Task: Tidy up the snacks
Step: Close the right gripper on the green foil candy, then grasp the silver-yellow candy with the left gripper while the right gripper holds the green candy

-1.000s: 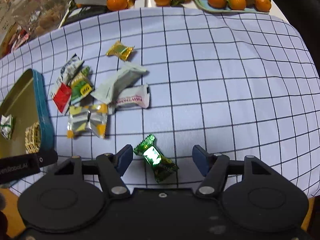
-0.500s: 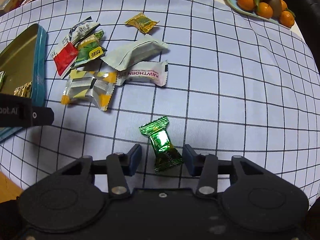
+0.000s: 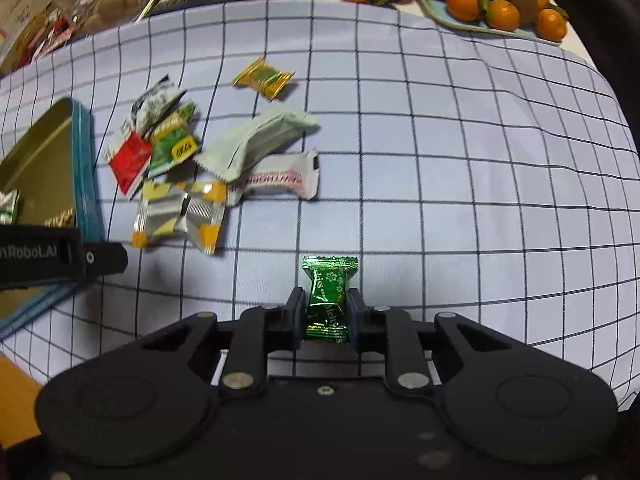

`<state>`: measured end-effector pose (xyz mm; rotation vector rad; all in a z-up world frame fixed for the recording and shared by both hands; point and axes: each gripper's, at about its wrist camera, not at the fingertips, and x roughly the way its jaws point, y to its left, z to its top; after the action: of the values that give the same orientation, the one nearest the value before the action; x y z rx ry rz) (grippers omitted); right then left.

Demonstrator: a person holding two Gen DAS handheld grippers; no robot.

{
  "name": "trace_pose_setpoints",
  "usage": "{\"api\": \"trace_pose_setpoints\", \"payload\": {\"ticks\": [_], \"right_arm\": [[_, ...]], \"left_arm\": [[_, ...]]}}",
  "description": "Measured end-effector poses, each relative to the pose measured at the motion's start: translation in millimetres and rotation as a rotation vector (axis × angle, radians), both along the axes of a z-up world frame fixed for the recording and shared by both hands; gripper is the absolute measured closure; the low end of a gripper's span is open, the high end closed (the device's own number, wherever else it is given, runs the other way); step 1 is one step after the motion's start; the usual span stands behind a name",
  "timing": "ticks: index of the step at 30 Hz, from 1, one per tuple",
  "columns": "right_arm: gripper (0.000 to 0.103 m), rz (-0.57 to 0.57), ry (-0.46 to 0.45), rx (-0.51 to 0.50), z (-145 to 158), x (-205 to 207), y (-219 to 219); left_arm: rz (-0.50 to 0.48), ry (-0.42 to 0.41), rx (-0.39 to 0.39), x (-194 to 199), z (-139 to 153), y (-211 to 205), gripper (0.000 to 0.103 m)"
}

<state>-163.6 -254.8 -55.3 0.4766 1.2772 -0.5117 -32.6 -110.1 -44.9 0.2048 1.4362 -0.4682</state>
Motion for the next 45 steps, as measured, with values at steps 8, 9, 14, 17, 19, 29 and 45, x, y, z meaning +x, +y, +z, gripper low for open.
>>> {"api": "trace_pose_setpoints", "payload": {"ticks": [8,9,14,17,19,29,45], "right_arm": [[0.081,-0.053,-0.041,0.027,11,4,-14],[0.081,-0.054,-0.045,0.028,12,4,-14],[0.081,-0.057,-0.057,0.033,16,2,-14],[0.081,-0.060,-0.053,0.033,15,2,-16],[0.081,-0.061,-0.053,0.035,15,2,-17],[0.081,-0.058,-0.062,0.046,15,5,-23],[0.081,-0.085,-0.073,0.047,17,2,-31]], "left_arm": [[0.014,0.014,-0.055,0,0,-13,0.048],[0.013,0.013,-0.062,-1,0,-16,0.048],[0.023,0.006,-0.084,-2,1,-24,0.048],[0.023,0.004,-0.070,-3,-3,-30,0.049],[0.028,0.008,-0.058,-3,-7,-32,0.049],[0.026,-0.001,0.000,-5,-22,-48,0.048],[0.010,-0.036,0.020,-9,-27,-63,0.044]]}}
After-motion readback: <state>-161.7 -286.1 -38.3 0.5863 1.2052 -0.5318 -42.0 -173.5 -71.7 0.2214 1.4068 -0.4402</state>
